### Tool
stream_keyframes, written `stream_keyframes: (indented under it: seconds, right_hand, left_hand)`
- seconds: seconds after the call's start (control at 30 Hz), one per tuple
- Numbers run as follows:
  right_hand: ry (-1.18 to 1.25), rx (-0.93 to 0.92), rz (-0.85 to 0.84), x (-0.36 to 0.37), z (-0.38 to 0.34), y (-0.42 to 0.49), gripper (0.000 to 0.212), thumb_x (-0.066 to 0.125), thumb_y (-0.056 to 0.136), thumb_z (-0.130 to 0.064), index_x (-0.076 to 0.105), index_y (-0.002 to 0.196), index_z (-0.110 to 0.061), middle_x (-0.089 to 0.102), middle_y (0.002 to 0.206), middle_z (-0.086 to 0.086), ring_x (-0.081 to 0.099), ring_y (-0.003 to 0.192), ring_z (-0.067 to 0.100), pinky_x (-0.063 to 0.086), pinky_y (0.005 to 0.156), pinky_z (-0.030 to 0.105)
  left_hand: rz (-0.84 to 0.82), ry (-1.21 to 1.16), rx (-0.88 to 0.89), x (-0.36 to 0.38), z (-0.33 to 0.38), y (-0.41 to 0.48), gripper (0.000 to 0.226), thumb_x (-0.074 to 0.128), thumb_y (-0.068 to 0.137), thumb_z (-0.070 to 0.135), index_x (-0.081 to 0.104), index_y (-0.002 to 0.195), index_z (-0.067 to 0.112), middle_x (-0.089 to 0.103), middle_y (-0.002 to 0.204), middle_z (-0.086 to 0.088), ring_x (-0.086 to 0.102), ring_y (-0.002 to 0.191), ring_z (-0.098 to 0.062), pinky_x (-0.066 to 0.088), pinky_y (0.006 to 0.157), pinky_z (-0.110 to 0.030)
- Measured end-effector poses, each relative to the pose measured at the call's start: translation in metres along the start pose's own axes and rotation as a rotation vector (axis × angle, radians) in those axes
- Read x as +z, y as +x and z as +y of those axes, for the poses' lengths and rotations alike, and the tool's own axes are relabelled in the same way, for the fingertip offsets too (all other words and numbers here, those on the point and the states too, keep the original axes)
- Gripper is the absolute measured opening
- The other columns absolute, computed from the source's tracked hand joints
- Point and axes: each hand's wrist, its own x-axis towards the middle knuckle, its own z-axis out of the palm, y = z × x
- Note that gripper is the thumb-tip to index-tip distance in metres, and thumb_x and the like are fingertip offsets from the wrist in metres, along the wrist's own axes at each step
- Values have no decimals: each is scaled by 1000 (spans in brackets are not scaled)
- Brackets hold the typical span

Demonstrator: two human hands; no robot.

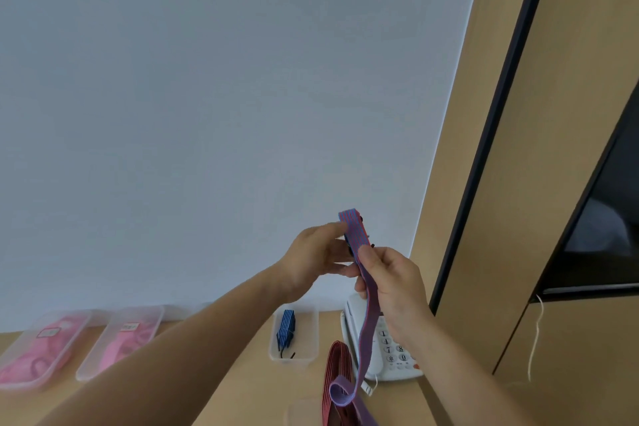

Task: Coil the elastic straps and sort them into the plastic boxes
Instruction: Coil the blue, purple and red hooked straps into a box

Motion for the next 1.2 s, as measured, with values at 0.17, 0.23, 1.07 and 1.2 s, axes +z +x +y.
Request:
stream_keyframes:
  seconds: [0.17, 0.23, 1.07, 1.2]
  right_hand:
    - [-62, -30, 13, 1, 2, -1, 22, 63, 95, -26, 67, 89, -5, 72, 67, 8, 52, 45, 14, 43, 45, 24]
    - [-101, -18, 23, 0, 2, 0, 27, 64, 93, -31, 67, 87, -5, 72, 67, 8, 51, 44, 14, 42, 44, 24]
    - [34, 84, -94, -9, -9, -3, 56, 61, 74, -69, 75, 76, -15, 63, 62, 9, 45, 44, 15, 39, 43, 23]
    - [50, 52, -72, -10, -12, -3, 49, 59, 92, -46, 67, 91, 2, 64, 63, 7, 46, 44, 13, 38, 42, 22]
  left_hand:
    - [28, 5, 52, 4, 1, -6, 24, 63, 91, 9, 59, 114, 3, 75, 100, -16, 63, 67, -24, 55, 71, -28]
    - [36, 10, 69, 3, 2, -7, 26, 64, 93, 10, 56, 117, 4, 75, 97, -16, 65, 67, -24, 55, 73, -34]
    - [245, 1474, 1187, -17, -19, -1, 64, 70, 72, -12, 50, 128, 12, 70, 122, -8, 61, 57, -27, 51, 45, -29]
    - [296, 1161, 906, -14, -25, 1, 61, 59, 81, -13, 57, 136, 12, 61, 137, -8, 67, 111, -22, 58, 81, -27]
